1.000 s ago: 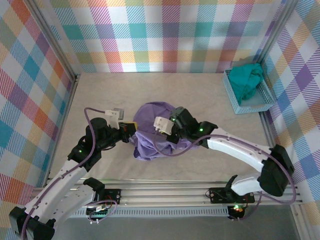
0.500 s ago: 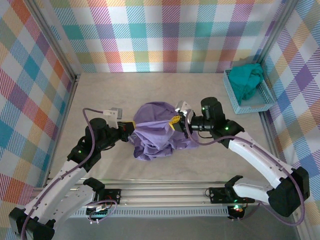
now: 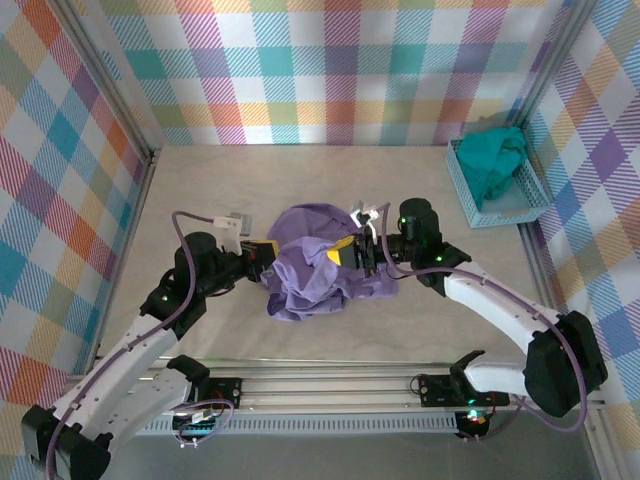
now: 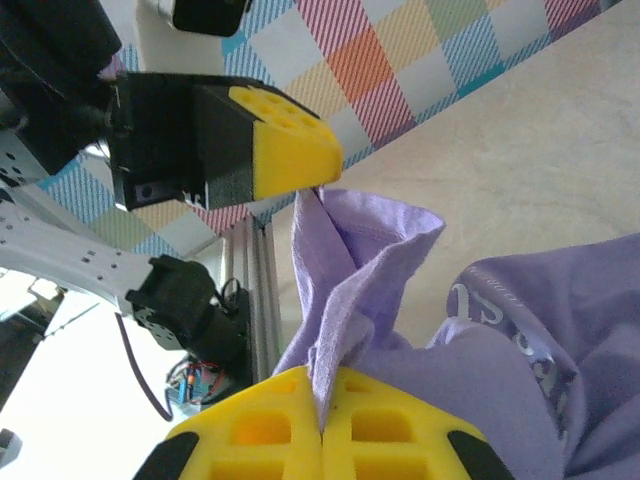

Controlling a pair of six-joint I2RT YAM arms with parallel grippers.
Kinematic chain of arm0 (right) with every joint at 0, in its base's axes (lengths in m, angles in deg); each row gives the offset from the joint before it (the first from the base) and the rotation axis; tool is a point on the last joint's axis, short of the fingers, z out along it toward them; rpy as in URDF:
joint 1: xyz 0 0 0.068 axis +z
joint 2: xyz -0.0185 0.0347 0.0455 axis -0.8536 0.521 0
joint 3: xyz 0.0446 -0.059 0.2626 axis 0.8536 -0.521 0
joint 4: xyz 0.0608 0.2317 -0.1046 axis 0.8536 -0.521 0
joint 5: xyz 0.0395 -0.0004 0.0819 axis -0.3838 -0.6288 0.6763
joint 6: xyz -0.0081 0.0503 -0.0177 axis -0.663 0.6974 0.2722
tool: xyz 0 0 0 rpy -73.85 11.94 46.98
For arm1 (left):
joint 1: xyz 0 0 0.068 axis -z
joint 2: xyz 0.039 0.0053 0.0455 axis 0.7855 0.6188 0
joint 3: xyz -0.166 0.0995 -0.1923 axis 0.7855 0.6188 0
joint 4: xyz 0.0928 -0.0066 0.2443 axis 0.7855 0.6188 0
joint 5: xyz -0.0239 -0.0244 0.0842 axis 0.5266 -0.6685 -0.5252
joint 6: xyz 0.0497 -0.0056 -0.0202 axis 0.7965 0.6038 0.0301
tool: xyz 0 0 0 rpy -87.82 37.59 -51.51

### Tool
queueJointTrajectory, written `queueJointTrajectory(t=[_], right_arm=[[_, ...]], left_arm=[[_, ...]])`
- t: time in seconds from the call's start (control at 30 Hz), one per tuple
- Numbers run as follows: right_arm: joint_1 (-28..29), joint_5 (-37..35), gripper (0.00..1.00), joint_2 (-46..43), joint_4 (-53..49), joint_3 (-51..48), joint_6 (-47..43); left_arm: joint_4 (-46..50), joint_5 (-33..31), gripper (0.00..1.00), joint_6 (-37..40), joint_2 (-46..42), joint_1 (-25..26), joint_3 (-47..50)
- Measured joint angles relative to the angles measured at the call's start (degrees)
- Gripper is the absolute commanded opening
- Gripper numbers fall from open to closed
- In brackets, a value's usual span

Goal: Fold the inside-out t-shirt

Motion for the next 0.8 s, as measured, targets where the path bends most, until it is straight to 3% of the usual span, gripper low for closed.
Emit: queueJointTrajectory(t=[0.2, 0.43, 0.5, 0.63, 0.8], right_arm=[[-0.20, 1.70, 0.02, -0.92, 4.20, -0.13, 3.19], [-1.64, 1.81, 0.01, -2.47, 0.81, 0.96, -1.51], [-1.70, 2.51, 0.01, -1.73, -1.42, 2.58, -4.37], [-1.77, 5.79, 0.02, 0.35, -7.67, 6.97, -11.89], [-1.77, 10.47, 0.02, 3.50, -18.34, 13.70, -21.46]], left_arm=[[2.08, -2.51, 0.00, -0.02, 5.03, 0.02, 0.15], [2.89, -2.01, 0.00, 0.00, 6.16, 0.44, 0.81], [1.81, -0.37, 0.09, 0.02, 5.03, 0.44, 1.92], [0.13, 1.25, 0.36, 0.26, 0.04, 0.52, 3.96], [-2.80, 2.75, 0.55, 1.27, -3.76, 0.74, 3.96]])
